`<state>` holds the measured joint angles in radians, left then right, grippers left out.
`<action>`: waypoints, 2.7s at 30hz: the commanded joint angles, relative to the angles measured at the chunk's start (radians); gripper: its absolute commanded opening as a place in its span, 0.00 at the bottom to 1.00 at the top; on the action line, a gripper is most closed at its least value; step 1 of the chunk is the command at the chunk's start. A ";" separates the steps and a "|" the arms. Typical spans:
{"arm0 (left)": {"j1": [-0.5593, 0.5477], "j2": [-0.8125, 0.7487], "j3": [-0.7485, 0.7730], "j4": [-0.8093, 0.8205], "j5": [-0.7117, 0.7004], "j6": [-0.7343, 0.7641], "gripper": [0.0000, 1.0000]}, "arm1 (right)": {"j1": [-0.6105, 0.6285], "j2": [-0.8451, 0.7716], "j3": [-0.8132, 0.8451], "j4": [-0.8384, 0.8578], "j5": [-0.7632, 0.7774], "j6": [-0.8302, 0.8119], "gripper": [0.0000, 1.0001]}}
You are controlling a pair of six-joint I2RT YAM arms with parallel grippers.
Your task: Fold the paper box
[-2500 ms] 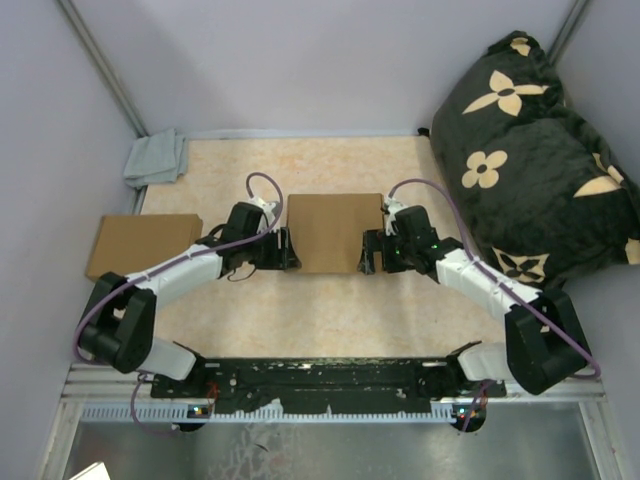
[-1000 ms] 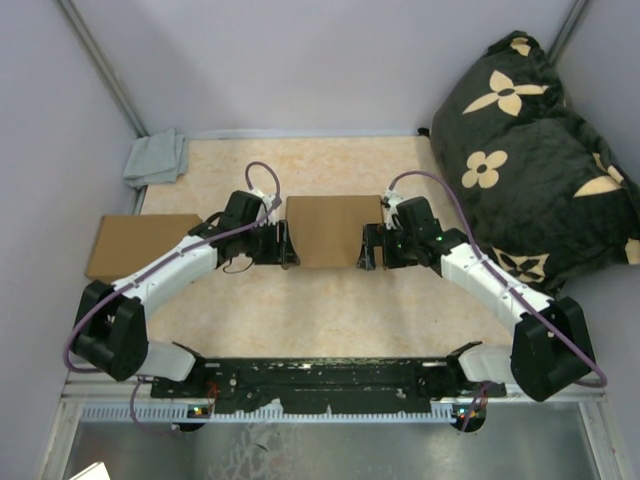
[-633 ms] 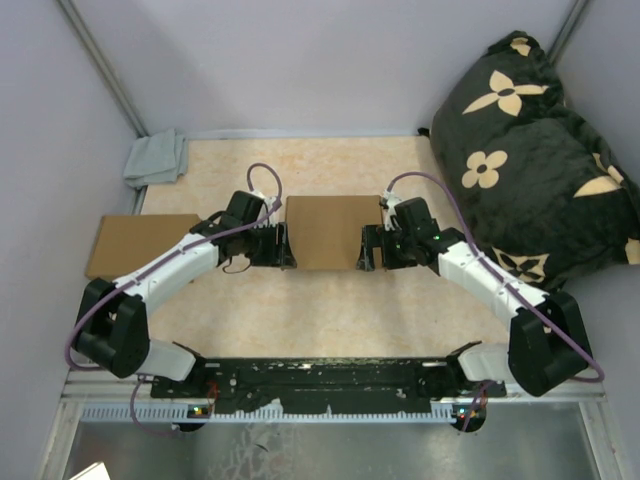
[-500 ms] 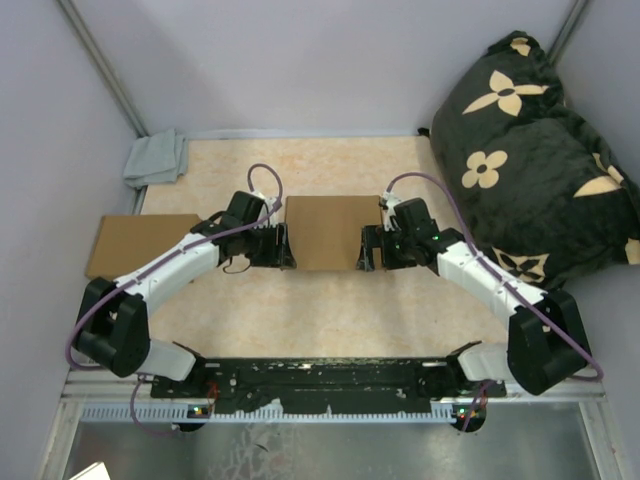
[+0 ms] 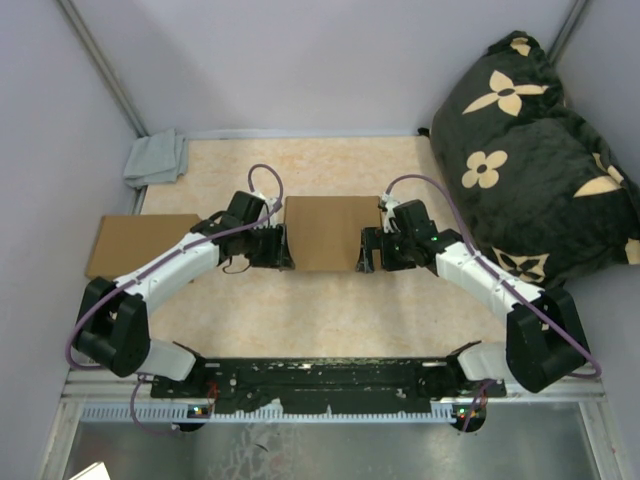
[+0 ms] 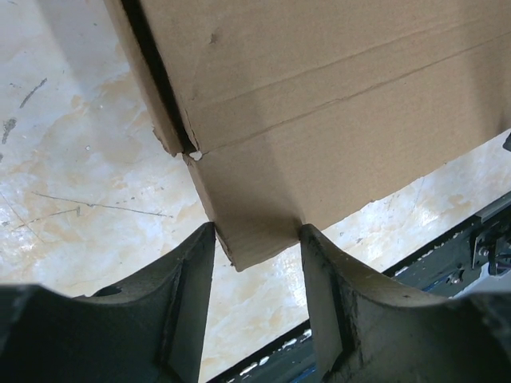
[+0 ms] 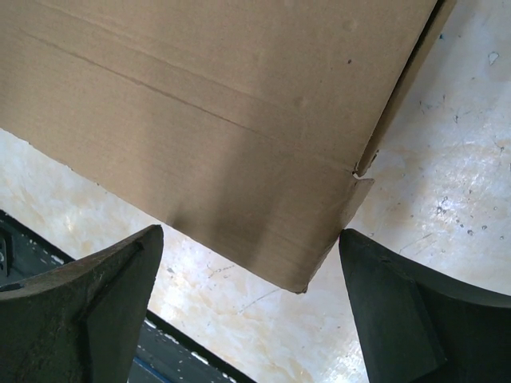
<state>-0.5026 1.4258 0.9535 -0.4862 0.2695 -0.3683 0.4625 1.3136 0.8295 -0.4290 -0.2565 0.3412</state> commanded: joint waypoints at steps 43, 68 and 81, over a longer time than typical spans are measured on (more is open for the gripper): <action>-0.098 0.051 0.129 -0.186 -0.206 0.050 0.32 | 0.007 0.039 -0.015 0.084 -0.042 0.010 0.90; -0.120 0.081 0.111 -0.162 -0.203 0.027 0.37 | 0.008 0.070 -0.001 0.101 -0.063 0.013 0.89; -0.107 0.086 0.028 -0.037 -0.180 -0.016 0.37 | 0.008 0.071 -0.022 0.112 -0.048 0.010 0.87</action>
<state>-0.6144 1.5078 1.0035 -0.5934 0.0685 -0.3653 0.4625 1.3842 0.8154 -0.3634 -0.2974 0.3443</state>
